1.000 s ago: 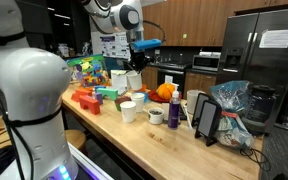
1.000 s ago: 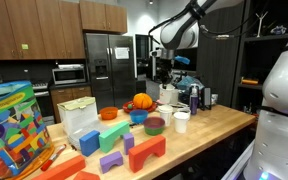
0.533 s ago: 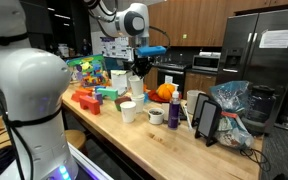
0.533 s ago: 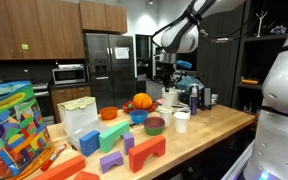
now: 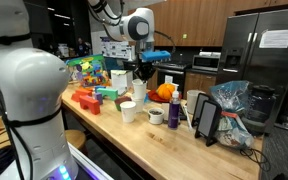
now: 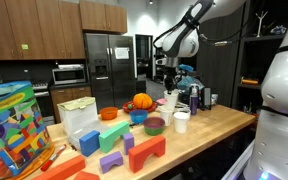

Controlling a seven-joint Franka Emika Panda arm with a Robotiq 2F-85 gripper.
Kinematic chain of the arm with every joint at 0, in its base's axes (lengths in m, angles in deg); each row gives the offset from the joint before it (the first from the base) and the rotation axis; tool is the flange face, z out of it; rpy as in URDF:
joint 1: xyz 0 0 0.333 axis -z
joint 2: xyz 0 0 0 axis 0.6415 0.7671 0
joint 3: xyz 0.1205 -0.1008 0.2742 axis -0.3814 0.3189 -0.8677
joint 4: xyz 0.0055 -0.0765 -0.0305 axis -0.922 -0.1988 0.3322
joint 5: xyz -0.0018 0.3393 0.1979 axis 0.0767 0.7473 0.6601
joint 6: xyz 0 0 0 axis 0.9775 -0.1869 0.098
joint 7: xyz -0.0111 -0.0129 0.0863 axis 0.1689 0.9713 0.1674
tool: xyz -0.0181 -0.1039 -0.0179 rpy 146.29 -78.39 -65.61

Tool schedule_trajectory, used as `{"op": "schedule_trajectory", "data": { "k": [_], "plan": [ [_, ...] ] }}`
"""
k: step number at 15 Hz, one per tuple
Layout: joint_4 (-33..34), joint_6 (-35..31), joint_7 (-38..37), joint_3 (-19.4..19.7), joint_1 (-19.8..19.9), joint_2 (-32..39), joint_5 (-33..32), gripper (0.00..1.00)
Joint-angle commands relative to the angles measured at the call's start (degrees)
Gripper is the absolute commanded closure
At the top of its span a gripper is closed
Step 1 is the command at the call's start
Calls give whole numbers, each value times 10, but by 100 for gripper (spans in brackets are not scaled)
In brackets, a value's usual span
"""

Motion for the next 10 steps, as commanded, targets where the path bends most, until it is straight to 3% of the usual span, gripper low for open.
{"op": "schedule_trajectory", "data": {
  "k": [1,10],
  "plan": [
    [-5,-15,17,-4,9,-4,9,99],
    [25,11,-29,-55,-14,-37,-6,99]
  ]
}}
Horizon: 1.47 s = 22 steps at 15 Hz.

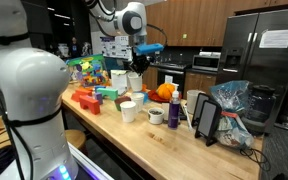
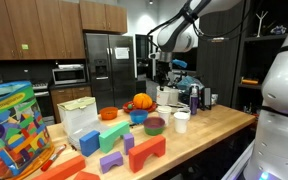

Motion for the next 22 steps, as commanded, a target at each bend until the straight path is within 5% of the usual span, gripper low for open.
{"op": "schedule_trajectory", "data": {
  "k": [1,22],
  "plan": [
    [10,14,-14,-11,-6,-18,-6,99],
    [-9,7,-3,-1,-3,-14,-3,99]
  ]
}}
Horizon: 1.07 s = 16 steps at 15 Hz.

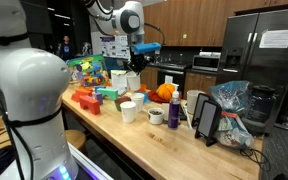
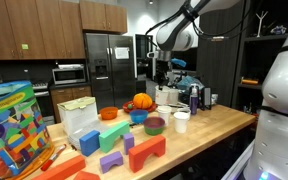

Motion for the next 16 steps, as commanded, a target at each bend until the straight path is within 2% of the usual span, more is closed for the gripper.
{"op": "schedule_trajectory", "data": {
  "k": [1,7,16],
  "plan": [
    [-8,0,3,6,4,-4,-4,99],
    [-15,-6,11,14,9,5,0,99],
    [-91,-63,74,60,41,16,1,99]
  ]
}}
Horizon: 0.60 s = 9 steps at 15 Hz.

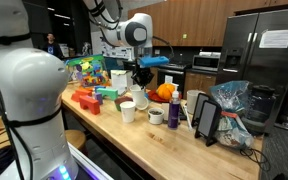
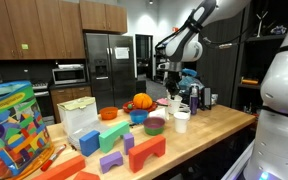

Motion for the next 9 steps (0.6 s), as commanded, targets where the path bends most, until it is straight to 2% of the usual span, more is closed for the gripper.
{"op": "schedule_trajectory", "data": {
  "k": [1,9],
  "plan": [
    [-35,-37,36,15,17,-3,0,99],
    [-109,-121,91,37,36,-9,-7,99]
  ]
}}
